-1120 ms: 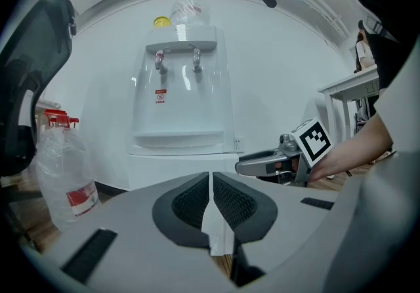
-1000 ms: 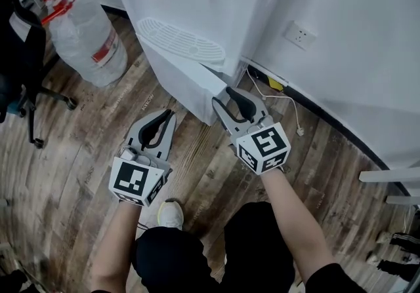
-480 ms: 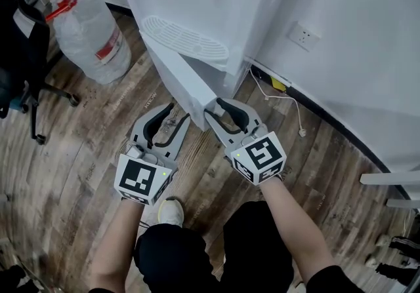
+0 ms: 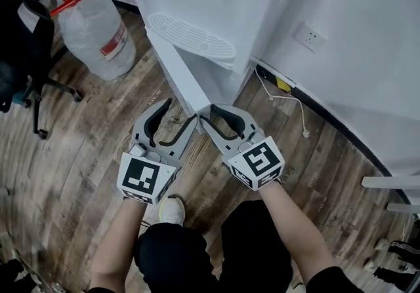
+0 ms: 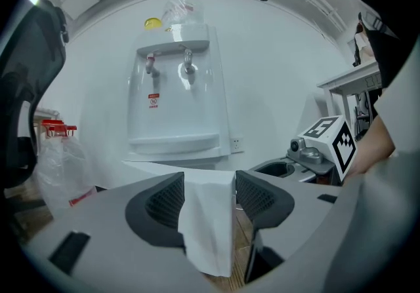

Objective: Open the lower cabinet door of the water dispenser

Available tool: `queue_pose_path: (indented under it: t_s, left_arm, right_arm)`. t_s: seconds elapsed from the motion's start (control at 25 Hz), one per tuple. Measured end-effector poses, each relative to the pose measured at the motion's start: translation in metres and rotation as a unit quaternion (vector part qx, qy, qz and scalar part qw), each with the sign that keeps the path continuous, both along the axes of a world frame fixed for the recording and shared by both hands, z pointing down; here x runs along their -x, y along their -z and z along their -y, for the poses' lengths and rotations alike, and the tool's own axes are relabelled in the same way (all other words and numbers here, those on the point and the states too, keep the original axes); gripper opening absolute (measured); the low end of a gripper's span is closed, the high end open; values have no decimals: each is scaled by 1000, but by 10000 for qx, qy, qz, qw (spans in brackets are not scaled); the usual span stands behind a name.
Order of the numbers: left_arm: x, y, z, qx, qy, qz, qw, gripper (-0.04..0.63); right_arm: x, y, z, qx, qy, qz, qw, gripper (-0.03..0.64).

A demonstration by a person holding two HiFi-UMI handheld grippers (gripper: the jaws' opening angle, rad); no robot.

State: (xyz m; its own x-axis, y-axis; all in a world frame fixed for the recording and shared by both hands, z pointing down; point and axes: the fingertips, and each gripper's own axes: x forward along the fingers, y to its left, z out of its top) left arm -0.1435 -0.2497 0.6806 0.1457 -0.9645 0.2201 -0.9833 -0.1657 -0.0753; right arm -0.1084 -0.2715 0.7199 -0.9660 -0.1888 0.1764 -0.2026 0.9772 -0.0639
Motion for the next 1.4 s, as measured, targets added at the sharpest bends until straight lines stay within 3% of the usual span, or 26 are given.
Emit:
queue_pose_path:
  t_s: [0.28, 0.56, 1.4]
  left_arm:
    - [3, 2, -2, -67, 139, 207, 9997, 268]
    - [11, -1, -5, -40, 358, 683, 9970, 295]
    - [57, -6, -39, -45, 926, 580, 9940, 296]
  right_arm:
    - [12, 1, -21, 3, 346, -8, 9994, 140]
    - [26, 0, -42, -5, 689, 0, 9976, 134]
    - [55, -2, -71, 112, 1314, 56, 9912, 116]
